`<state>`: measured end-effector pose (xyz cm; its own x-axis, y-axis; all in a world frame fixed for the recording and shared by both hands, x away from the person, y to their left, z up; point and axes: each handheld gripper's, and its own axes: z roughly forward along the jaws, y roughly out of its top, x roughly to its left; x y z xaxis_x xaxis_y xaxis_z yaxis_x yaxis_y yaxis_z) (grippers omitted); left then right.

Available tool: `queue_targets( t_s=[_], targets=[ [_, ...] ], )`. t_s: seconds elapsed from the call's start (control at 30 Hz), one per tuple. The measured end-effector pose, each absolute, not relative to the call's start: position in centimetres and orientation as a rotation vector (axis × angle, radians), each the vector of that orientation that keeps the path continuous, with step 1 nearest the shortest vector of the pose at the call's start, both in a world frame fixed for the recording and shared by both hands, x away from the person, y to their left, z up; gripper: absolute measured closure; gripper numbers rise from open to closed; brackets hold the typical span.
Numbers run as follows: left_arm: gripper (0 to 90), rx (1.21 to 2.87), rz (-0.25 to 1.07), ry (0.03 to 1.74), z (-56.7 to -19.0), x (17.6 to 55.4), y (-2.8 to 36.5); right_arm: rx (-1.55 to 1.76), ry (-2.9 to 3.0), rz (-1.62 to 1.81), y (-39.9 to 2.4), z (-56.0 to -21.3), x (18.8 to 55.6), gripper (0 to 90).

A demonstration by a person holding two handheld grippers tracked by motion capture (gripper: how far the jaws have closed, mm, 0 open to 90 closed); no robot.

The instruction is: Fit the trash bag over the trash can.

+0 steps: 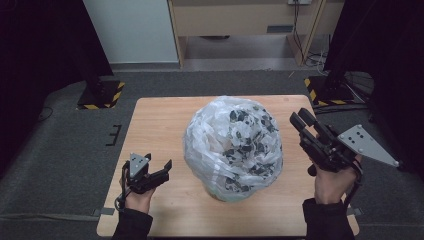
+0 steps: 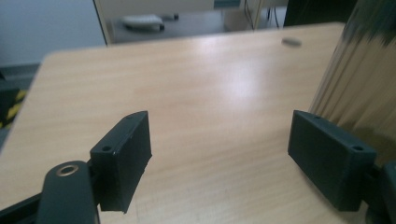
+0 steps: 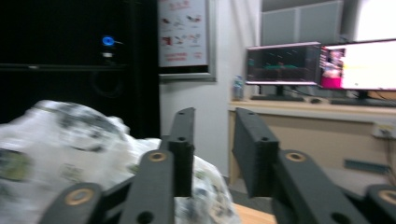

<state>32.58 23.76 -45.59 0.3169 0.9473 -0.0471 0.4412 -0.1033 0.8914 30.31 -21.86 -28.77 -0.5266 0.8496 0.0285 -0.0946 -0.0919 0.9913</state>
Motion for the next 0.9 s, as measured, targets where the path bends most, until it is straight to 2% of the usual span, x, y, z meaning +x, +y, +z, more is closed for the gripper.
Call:
queue_targets(
  t_s=[0.13,0.3,0.63,0.9],
  targets=[
    [21.2,1.736,0.708,1.282,-46.7,32.9,23.6,0.773,1.532,1.742,-20.5,-27.7,29.4,82.4],
    [21.4,1.770,0.662,1.314,-48.1,33.4,23.3,0.700,1.630,1.780,-18.2,-26.9,28.7,87.2],
    [21.5,1.809,0.656,1.319,-48.8,33.6,23.0,0.643,1.816,1.743,-14.5,-27.7,29.3,87.7],
    [21.5,1.824,0.654,1.315,-49.0,33.6,22.9,0.699,1.959,1.563,-13.0,-29.8,31.1,86.5]
  ],
)
